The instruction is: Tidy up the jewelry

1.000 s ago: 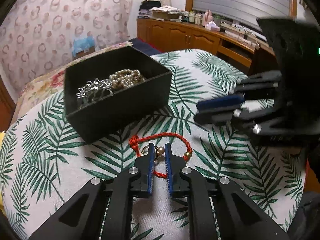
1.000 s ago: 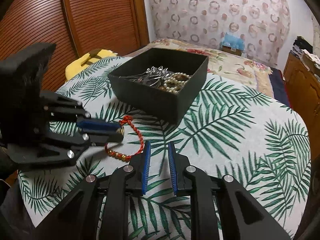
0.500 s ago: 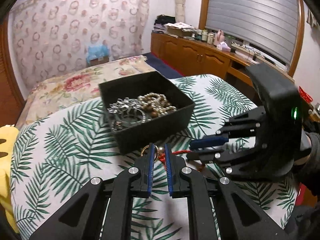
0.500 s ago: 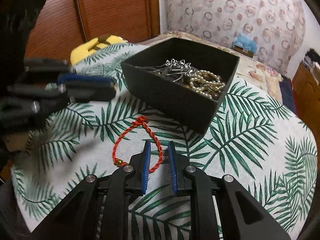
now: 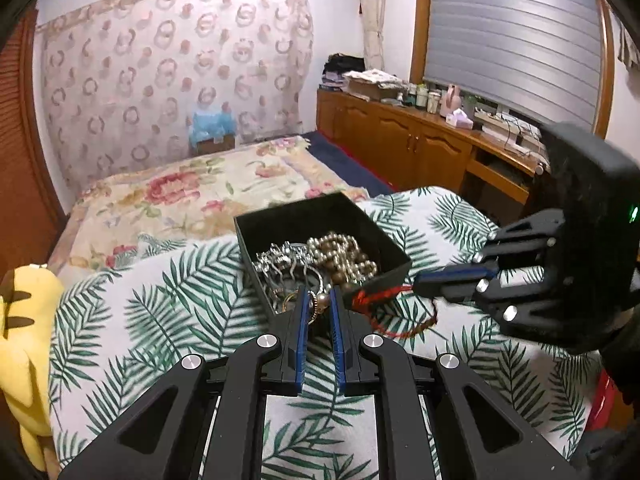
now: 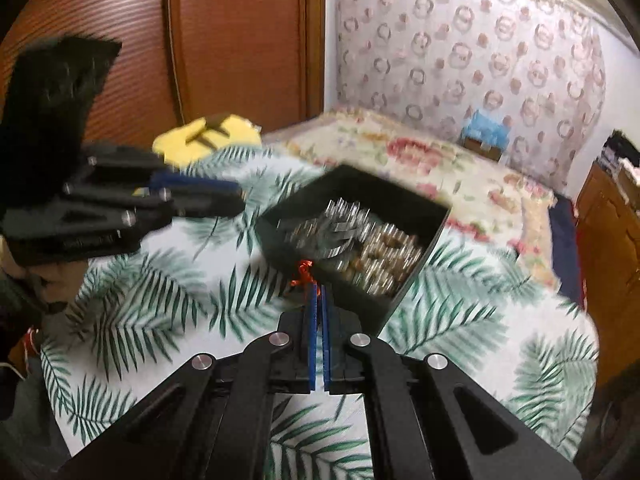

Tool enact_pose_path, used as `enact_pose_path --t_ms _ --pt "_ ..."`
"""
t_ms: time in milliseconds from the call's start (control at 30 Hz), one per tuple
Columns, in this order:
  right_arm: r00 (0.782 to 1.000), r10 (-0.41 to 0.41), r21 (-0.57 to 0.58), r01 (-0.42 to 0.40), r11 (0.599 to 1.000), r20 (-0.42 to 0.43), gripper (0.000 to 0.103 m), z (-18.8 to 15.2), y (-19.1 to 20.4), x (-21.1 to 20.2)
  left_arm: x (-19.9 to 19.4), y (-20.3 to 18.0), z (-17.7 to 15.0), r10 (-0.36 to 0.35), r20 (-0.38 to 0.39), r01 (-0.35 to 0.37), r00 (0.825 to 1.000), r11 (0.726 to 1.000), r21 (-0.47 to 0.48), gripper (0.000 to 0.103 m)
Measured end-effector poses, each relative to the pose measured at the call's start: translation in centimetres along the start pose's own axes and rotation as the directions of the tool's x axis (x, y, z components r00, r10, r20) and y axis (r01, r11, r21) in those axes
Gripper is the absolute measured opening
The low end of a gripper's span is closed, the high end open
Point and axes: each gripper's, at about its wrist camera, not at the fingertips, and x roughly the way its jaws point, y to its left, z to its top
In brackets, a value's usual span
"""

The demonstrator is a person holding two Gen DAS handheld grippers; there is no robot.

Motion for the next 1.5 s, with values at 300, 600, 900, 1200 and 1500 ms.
enact_pose_path --t_ms 300,600,900,1200,1500 --pt "0.997 -0.035 0.014 0.034 0.999 0.075 0.003 4.1 -2.2 0.2 0.9 1.2 1.8 0.015 0.014 -0.015 1.000 1.000 -0.020 0.010" --pt "0.997 -0.037 0.077 0.032 0.996 0.067 0.023 4.0 -4.3 2.6 2.6 1.7 3.2 0.028 0.012 -0.028 1.000 0.999 -0.021 0.010" --pt "0.994 -0.080 0.108 0.072 0.992 0.071 0.023 2.5 -5.4 1.6 5.0 1.9 4.3 0.036 -0.009 -0.036 0.999 0.999 -0.033 0.010" --pt "0.991 -0.109 0.161 0.095 0.982 0.082 0.023 0.8 -5.4 0.0 4.8 1.7 3.4 0.067 -0.015 -0.067 0.998 0.996 -0.059 0.033" --pt "0.981 -0.162 0.222 0.134 0.966 0.111 0.044 -0.7 -3.5 -1.9 1.4 0.9 1.9 0.116 0.010 -0.115 0.993 0.989 -0.092 0.084"
